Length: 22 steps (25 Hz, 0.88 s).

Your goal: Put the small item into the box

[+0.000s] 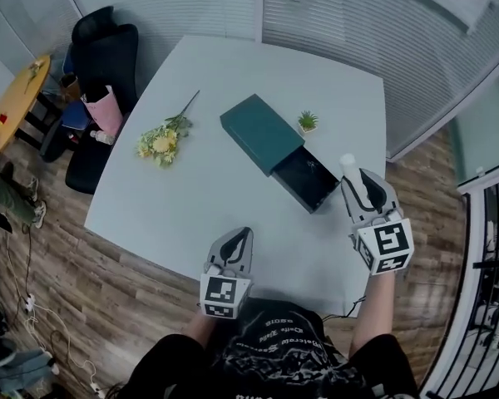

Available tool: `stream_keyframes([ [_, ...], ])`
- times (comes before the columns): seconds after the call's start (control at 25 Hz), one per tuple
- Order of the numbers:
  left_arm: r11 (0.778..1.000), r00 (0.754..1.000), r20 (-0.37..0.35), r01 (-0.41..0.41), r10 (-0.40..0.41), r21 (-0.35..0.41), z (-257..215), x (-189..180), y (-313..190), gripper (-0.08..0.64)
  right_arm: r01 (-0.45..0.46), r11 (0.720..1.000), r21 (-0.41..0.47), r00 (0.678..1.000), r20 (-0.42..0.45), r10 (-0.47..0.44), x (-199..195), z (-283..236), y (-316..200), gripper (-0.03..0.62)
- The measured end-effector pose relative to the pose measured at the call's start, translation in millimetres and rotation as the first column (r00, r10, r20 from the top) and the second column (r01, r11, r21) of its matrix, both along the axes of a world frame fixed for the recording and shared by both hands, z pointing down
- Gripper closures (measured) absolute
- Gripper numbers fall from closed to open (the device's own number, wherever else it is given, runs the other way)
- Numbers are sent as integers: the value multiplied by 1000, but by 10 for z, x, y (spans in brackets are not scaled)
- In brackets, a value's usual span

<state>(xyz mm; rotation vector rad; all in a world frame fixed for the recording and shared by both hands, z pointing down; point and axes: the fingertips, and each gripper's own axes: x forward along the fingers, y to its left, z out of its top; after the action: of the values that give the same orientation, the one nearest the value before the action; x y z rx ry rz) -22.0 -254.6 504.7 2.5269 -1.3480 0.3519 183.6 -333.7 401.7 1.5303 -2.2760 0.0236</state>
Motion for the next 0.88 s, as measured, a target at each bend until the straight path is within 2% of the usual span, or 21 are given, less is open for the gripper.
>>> stream_keyframes([
  [0.12, 1000, 1000, 12, 2, -1, -11, 56, 3, -27, 543, 48, 999, -14, 998, -34, -48, -68, 29, -233, 457],
  [0.24, 1000, 1000, 14, 11, -10, -24, 98, -24, -52, 543, 112, 992, -65, 990, -85, -117, -164, 187, -461, 457],
  [0.48, 999, 999, 38, 39, -37, -36, 134, -132, -75, 543, 228, 945, -235, 954, -142, -266, -302, 766, -755, 456],
  [0.64, 996, 995, 72, 68, -64, -56, 192, -267, -96, 543, 278, 899, -339, 925, -158, -346, -408, 1195, -892, 456],
  [0.76, 994, 993, 80, 91, -86, -61, 223, -311, -132, 543, 311, 849, -427, 875, -220, -431, -468, 1537, -956, 456],
  [0.88, 992, 991, 85, 108, -102, -69, 260, -368, -126, 543, 328, 793, -513, 830, -245, -502, -539, 1886, -974, 456],
])
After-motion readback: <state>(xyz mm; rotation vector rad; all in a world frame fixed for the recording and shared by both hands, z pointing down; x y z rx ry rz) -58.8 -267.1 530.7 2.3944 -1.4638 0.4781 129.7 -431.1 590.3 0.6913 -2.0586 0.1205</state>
